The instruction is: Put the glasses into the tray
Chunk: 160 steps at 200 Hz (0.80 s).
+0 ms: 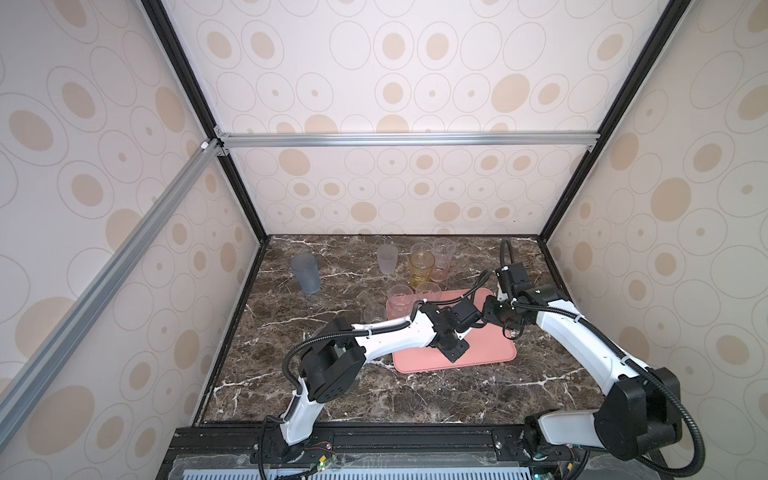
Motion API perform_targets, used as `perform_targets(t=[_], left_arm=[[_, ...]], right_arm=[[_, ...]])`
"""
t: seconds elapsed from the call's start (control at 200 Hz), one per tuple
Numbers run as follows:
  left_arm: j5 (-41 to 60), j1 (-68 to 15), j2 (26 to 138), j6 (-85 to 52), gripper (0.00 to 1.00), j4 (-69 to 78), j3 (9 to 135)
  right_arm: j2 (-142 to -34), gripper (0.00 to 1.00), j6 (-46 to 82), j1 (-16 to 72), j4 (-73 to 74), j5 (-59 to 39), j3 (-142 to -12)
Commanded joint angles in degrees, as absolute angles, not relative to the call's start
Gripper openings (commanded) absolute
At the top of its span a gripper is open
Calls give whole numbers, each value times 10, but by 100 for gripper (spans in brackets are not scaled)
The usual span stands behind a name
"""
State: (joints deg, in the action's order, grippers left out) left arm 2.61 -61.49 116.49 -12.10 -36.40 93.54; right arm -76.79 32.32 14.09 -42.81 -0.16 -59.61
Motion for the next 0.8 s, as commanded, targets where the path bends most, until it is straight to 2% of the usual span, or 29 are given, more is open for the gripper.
perform_targets(t=[0.0, 0.07, 0.145, 0.415, 0.525, 0.6, 0.795], left_arm=[[10, -617, 1153, -100, 31, -380, 979], [4, -616, 1136, -97, 40, -386, 992], [6, -616, 1103, -90, 45, -385, 994], [-26, -544, 970, -84, 46, -348, 894], [-41, -506, 939, -86, 46, -328, 857], [-63, -486, 925, -92, 46, -307, 840], [-129, -477, 889, -118, 47, -221, 782]], right_arm=[[-759, 44, 325, 140, -426, -4, -590], [-759, 44, 322, 140, -430, -12, -591], [-758, 44, 322, 140, -433, -24, -592], [-727, 47, 347, 141, -404, -183, -563], [-716, 47, 351, 144, -407, -214, -559], [-728, 48, 336, 157, -425, -200, -564], [-772, 48, 285, 234, -508, -74, -614]])
